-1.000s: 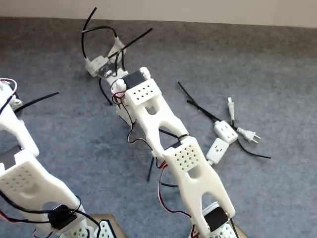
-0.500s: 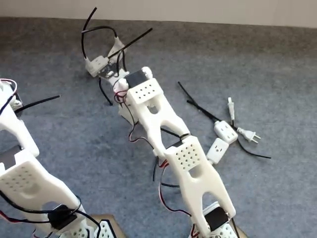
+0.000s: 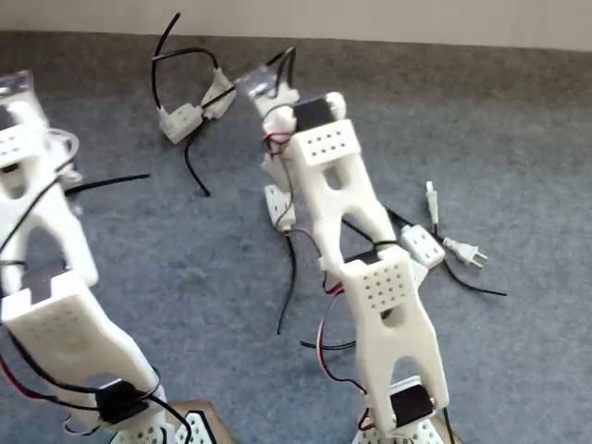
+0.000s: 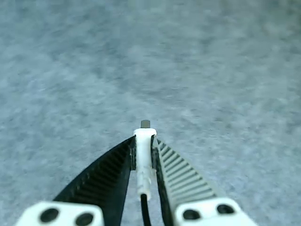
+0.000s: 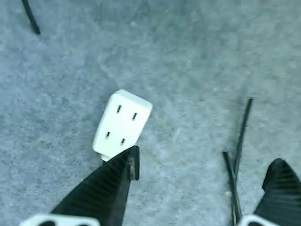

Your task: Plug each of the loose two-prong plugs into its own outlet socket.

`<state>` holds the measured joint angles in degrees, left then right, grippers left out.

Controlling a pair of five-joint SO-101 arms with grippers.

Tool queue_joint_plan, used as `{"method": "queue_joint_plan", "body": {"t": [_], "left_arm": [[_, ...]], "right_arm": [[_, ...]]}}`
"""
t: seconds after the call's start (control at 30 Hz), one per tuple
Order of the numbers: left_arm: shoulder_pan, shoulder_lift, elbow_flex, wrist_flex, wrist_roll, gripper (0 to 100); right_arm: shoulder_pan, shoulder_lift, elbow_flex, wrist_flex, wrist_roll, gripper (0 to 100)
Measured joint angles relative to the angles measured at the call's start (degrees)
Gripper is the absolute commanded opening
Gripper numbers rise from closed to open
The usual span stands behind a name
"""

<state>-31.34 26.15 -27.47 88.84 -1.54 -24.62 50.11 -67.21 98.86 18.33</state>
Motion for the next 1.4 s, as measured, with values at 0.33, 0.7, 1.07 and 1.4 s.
{"method": "queue_joint_plan", "body": {"t": [0.33,0.7,1.07,1.4], "left_arm": [[16.18,0.00,-7.91,0.35,-4.66,1],[36.48,0.00,-15.21,6.95,-20.40,1],[43.87,0.00,-15.21,6.95,-48.00,1],[46.68,6.42,-15.74,0.09,-55.56,1]], "right_arm": [[1.14,-13.63,4.31,0.00,0.00,39.6],[3.25,-37.45,39.91,0.00,0.00,39.6],[11.60,-49.32,77.71,-5.63,0.00,39.6],[18.20,-49.58,104.79,-24.62,0.00,39.6]]}}
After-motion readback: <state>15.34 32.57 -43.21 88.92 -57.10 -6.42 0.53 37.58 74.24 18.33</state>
